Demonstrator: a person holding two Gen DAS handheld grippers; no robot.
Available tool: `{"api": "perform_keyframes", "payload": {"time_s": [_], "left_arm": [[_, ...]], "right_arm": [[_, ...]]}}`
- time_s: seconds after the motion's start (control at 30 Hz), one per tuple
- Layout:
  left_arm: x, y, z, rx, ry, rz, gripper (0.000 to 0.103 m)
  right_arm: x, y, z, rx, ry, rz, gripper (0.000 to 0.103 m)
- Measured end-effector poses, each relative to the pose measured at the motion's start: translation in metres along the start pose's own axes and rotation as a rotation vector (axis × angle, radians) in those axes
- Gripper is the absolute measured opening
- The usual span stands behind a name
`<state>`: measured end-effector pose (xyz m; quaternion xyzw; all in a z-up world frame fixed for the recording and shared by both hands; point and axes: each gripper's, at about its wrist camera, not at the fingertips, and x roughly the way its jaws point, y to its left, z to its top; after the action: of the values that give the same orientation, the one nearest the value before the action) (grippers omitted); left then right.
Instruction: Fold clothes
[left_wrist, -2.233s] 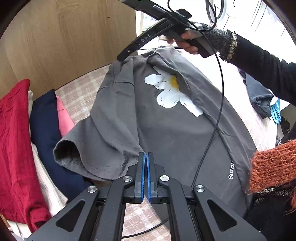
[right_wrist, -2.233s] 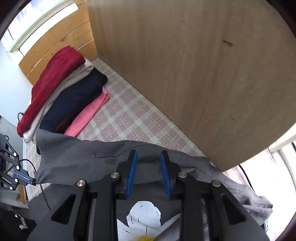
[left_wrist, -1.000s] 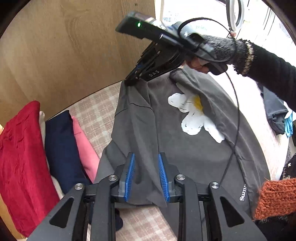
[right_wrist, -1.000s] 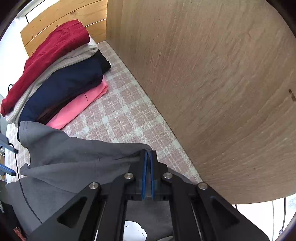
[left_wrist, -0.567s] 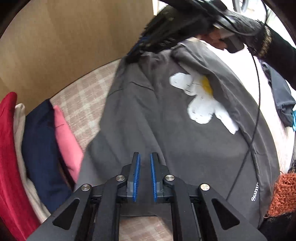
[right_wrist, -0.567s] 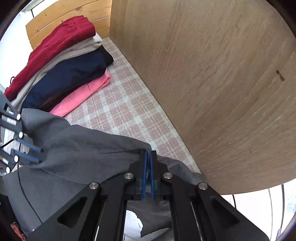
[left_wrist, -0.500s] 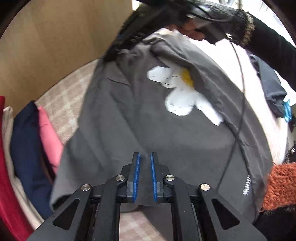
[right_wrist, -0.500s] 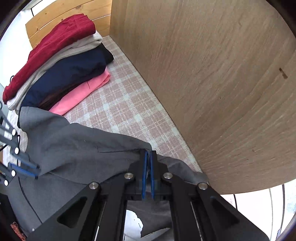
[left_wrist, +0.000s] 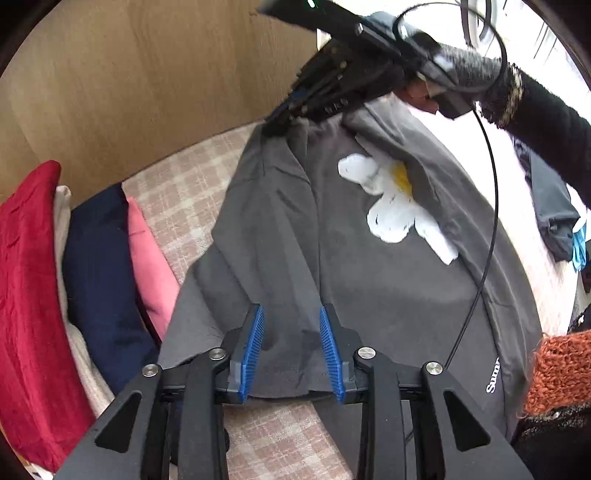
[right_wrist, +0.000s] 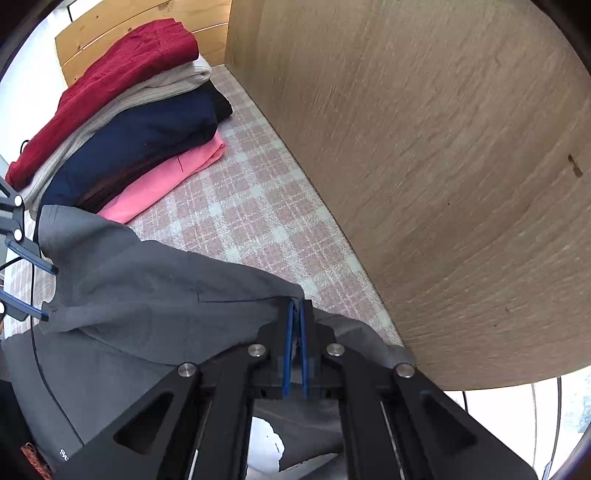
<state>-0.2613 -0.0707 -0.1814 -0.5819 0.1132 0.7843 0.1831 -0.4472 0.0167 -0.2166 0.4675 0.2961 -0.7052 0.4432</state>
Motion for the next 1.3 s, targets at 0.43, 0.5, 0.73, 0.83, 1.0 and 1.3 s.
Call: {"api": "perform_keyframes", "payload": {"time_s": [0.43,0.5,0.73,0.83,1.0,1.3], "left_arm": [[-0.012,0.003,0.006,0.014,-0.010,0.098,0.002],[-0.038,0.027,0.015,-0.005,-0.055,0.222,0.002],[-0.060,0.114,0.041,-0.097,-0.040,0.425,0.002],[-0.051,0.113,0.043,-0.053,-0.020,0.408,0.002],[-0.047,0.103,0.044,-0.013,-0.011,0.402,0.007],[-0.094,0.104,0.033,-0.105,-0.105,0.365,0.016]], "right_arm": [[-0.010,-0.003,-0.004,0.047,-0.042,0.012,0.004],[-0.015,-0.006,-0.003,0.074,-0.066,0.019,0.004],[-0.008,-0.001,0.013,0.093,-0.065,-0.063,0.012],[-0.016,-0.001,0.015,0.090,-0.110,-0.021,0.012],[-0.019,0.006,0.023,0.039,-0.136,0.033,0.014],[0.025,0.025,0.033,0.000,-0.050,-0.055,0.014]]}}
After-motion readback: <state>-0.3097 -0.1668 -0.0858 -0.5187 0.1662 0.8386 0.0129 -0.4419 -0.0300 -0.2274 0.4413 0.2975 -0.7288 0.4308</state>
